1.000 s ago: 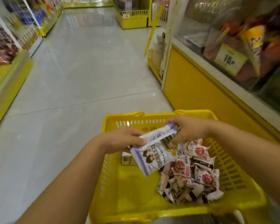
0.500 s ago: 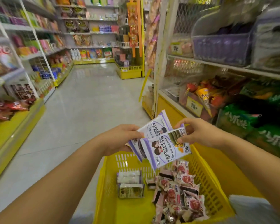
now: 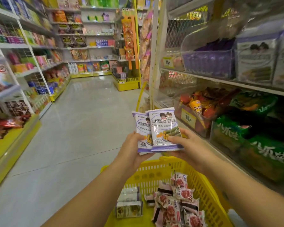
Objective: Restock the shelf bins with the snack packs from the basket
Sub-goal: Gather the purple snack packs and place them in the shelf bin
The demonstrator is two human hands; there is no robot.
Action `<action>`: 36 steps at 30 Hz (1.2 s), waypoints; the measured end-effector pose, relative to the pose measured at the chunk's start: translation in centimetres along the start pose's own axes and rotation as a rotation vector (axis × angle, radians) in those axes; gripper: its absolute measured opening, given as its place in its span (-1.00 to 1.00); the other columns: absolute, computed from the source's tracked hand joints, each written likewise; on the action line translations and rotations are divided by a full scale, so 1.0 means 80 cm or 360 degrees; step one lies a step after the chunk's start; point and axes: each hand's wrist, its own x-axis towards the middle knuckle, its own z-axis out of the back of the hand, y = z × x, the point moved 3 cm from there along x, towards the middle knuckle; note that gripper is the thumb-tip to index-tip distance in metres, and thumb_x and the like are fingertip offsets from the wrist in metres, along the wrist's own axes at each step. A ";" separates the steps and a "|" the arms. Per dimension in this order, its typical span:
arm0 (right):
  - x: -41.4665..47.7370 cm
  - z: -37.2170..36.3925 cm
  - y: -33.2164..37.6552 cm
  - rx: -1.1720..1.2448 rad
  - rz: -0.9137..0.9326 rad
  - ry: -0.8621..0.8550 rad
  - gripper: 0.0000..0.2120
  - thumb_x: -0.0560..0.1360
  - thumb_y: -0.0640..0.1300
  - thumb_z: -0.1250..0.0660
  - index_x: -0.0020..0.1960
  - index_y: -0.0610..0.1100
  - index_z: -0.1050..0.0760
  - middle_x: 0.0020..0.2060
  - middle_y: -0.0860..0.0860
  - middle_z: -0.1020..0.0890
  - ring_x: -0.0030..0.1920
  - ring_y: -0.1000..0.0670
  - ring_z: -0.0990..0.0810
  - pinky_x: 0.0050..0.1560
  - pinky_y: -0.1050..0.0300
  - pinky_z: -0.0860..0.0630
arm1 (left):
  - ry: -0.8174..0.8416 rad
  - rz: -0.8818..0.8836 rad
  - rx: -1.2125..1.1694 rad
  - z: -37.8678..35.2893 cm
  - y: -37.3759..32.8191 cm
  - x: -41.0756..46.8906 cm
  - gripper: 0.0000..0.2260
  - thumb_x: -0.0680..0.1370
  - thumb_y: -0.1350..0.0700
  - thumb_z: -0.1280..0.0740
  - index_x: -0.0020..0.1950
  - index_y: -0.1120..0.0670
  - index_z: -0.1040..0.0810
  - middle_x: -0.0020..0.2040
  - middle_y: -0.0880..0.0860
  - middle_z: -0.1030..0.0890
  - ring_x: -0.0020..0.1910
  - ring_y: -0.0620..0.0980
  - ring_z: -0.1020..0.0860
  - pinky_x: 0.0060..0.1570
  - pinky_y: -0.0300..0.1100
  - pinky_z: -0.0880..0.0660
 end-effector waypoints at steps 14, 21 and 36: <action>-0.059 0.024 0.106 -0.0525 0.0484 -0.0099 -0.21 0.14 0.19 -0.52 0.32 0.11 -0.35 0.11 0.03 -0.60 0.08 0.00 -0.64 0.06 -0.07 -0.61 | 0.0703 -0.0186 0.0500 -0.046 -0.050 -0.031 -0.55 0.43 0.16 -0.44 0.30 0.05 -0.46 0.14 0.09 -0.66 0.04 0.09 -0.65 -0.08 -0.07 -0.58; -0.133 0.054 0.227 -0.0678 0.0312 0.0244 -0.42 0.26 -0.07 -0.54 0.25 -0.04 -0.48 0.05 -0.09 -0.68 0.08 -0.12 -0.66 0.11 -0.08 -0.59 | 0.1349 -0.0228 0.0733 -0.125 -0.121 -0.077 -0.51 0.45 0.20 -0.39 0.36 0.02 -0.39 0.24 0.17 -0.59 0.15 0.16 -0.60 0.10 0.01 -0.57; -0.266 0.101 0.425 -0.1271 0.0841 -0.0230 -0.70 0.45 -0.15 -0.44 0.16 -0.06 -0.51 -0.09 -0.07 -0.71 -0.10 -0.10 -0.71 -0.24 0.15 -0.63 | 0.1553 -0.1080 0.1099 -0.340 -0.250 -0.120 -0.49 0.42 0.18 -0.45 0.31 -0.12 -0.44 0.18 -0.08 -0.63 0.19 -0.11 -0.57 0.17 -0.20 -0.50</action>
